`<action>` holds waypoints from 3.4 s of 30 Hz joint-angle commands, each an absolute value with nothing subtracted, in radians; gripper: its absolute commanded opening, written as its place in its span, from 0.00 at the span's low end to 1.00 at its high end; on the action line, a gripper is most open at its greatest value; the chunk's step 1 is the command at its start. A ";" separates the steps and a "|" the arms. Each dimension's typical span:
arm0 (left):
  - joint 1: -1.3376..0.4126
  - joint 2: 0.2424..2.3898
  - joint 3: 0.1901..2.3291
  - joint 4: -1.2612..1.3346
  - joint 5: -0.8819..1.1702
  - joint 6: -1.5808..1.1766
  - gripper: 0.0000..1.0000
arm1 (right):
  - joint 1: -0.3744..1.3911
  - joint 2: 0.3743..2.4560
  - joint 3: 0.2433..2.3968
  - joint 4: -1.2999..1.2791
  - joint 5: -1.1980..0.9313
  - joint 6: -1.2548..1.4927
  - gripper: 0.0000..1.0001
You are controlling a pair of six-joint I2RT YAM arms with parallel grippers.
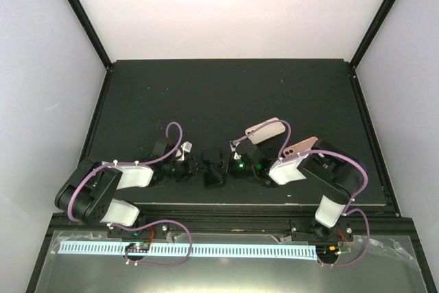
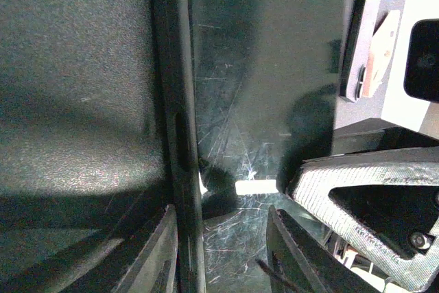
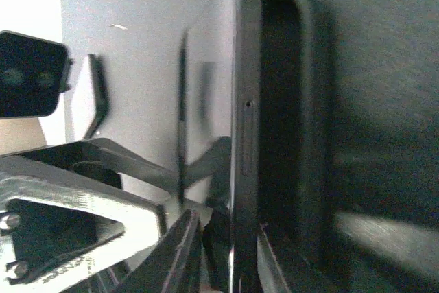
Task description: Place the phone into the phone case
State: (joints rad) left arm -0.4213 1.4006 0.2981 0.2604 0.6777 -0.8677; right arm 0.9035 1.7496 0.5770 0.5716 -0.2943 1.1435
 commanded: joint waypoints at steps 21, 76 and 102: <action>-0.429 1.399 0.342 0.218 0.645 -0.815 0.38 | 0.910 1.609 0.663 0.206 -0.157 0.981 0.40; -0.439 1.457 0.313 0.276 0.655 -0.826 0.25 | 0.900 1.697 0.620 0.546 -0.382 1.130 0.47; -0.418 1.407 0.316 0.220 0.644 -0.799 0.48 | 0.868 1.688 0.485 0.889 -0.433 1.302 0.47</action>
State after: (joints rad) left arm -0.4179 1.4109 0.3119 0.2737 0.6708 -0.8234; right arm 0.8623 1.6993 0.4873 0.7223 -0.3782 1.2556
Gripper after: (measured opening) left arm 0.476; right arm 0.466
